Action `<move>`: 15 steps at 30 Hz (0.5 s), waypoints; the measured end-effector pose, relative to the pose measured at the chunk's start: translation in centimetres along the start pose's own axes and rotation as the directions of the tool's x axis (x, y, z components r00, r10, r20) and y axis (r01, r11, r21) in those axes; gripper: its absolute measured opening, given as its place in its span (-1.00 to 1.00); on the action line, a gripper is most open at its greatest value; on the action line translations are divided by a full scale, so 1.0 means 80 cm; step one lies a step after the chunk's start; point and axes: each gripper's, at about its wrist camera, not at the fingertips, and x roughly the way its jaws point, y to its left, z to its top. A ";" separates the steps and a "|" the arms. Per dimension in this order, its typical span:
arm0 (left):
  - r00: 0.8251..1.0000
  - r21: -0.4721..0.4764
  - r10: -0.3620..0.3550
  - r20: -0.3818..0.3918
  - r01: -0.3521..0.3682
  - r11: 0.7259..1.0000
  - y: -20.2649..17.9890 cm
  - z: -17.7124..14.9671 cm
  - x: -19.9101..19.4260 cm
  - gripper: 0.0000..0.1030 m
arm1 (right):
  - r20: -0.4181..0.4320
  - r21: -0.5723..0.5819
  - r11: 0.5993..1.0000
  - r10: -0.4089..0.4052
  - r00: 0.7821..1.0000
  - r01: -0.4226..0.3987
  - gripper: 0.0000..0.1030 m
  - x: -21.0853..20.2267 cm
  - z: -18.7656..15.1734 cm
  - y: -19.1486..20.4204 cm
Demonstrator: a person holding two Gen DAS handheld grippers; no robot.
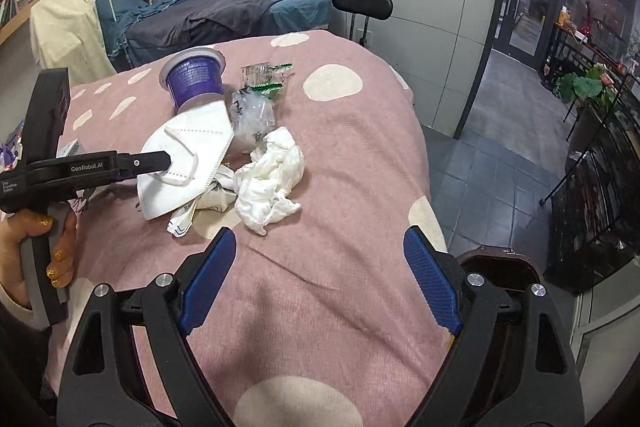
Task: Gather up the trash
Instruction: 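Grasp the white face mask with the left gripper while the right gripper grasps the tissue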
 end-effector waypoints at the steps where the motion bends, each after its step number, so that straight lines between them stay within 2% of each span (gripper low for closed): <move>1: 1.000 0.009 -0.004 0.004 0.004 1.000 -0.002 0.000 0.000 -0.58 | -0.011 -0.018 1.000 -0.001 1.000 0.001 0.65 0.005 0.002 0.003; 3: 1.000 0.029 -0.022 0.010 0.022 0.999 -0.007 -0.001 -0.002 -0.73 | -0.031 -0.062 0.998 -0.004 1.000 0.002 0.65 0.017 0.009 0.015; 7: 0.999 0.054 -0.045 0.025 0.044 0.998 -0.019 -0.003 -0.006 -0.85 | -0.078 -0.153 0.988 -0.018 0.997 0.006 0.64 0.045 0.025 0.039; 8: 0.998 0.064 -0.055 0.028 0.053 0.997 -0.023 -0.004 -0.007 -0.86 | -0.093 -0.176 0.984 -0.028 0.995 0.011 0.55 0.053 0.028 0.045; 10: 0.998 0.089 -0.058 0.039 0.054 0.995 -0.032 -0.006 -0.010 -0.89 | -0.122 -0.221 0.975 -0.053 0.991 0.025 0.31 0.069 0.034 0.054; 12: 0.997 0.111 -0.046 0.056 0.039 0.993 -0.039 -0.008 -0.013 -0.90 | -0.141 -0.238 0.971 -0.070 0.987 0.035 -0.12 0.083 0.037 0.057; 14: 0.997 0.123 -0.046 0.068 0.037 0.992 -0.044 -0.010 -0.018 -0.90 | -0.155 -0.230 0.973 -0.058 0.986 0.021 -0.44 0.090 0.037 0.055; 15: 0.996 0.126 -0.049 0.074 0.039 0.991 -0.046 -0.012 -0.021 -0.91 | -0.152 -0.221 0.975 -0.054 0.987 0.019 -0.54 0.089 0.037 0.053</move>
